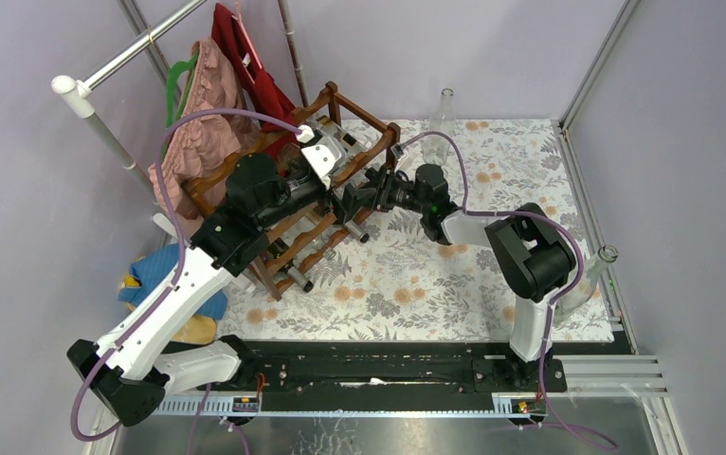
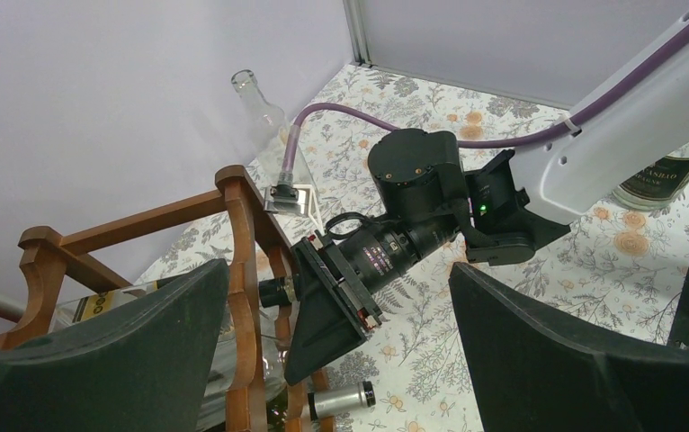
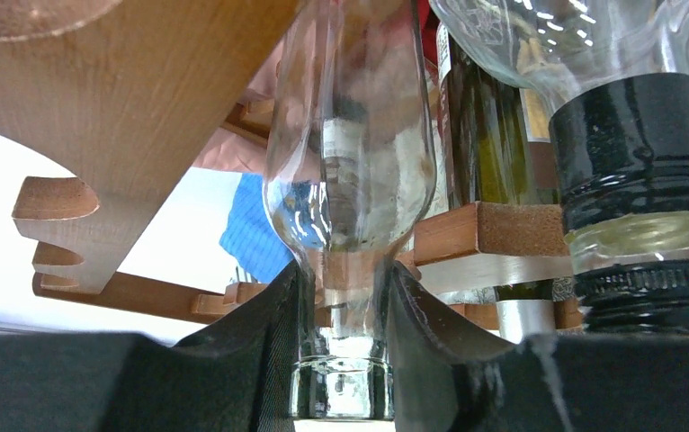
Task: Put the wine bottle on the wine rack
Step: Place the wine bottle in the wine rack.
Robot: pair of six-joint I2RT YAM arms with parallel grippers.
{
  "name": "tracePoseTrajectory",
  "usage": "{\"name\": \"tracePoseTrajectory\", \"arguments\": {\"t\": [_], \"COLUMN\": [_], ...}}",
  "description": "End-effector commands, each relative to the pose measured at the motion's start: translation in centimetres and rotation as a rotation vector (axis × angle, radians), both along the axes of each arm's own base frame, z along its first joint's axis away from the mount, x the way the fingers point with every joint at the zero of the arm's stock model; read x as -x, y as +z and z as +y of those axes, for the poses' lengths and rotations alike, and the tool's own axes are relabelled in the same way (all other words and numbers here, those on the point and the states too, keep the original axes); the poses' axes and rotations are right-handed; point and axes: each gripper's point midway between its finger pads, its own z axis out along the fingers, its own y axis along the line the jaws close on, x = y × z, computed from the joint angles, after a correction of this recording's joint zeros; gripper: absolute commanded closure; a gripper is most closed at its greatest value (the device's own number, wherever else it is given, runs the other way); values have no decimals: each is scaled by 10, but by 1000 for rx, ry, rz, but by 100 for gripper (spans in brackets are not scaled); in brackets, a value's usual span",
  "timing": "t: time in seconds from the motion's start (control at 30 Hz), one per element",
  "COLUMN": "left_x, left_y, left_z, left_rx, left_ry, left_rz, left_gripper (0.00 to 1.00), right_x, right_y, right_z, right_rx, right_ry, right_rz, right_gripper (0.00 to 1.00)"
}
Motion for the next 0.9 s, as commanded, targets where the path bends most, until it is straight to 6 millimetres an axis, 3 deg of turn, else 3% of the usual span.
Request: {"name": "tracePoseTrajectory", "arguments": {"t": [0.0,0.1,0.27,0.4,0.67,0.87], "left_x": [-7,-7,-7,-5,-4,-5], "left_y": [8,9,10,11,13,11], "left_z": [1,1,2,2,2,2], "left_rx": [24,25,27,27,33,30], "left_ry": [18,16,20,15,11,11], "left_rz": [-37,-37,-43,-44,-48,-45], "left_gripper": [1,1,1,1,1,1], "right_x": [-17,-18,-3,2,-7,-24], "right_y": [70,73,99,108,99,81], "right_z": [10,11,12,9,6,10], "right_rx": [-123,-133,-231,-242,-205,-150], "right_ry": [-22,-20,32,38,-14,-54], "right_rz": [-201,-198,-235,-248,-219,-194], "right_gripper": [100,100,100,100,100,100]}}
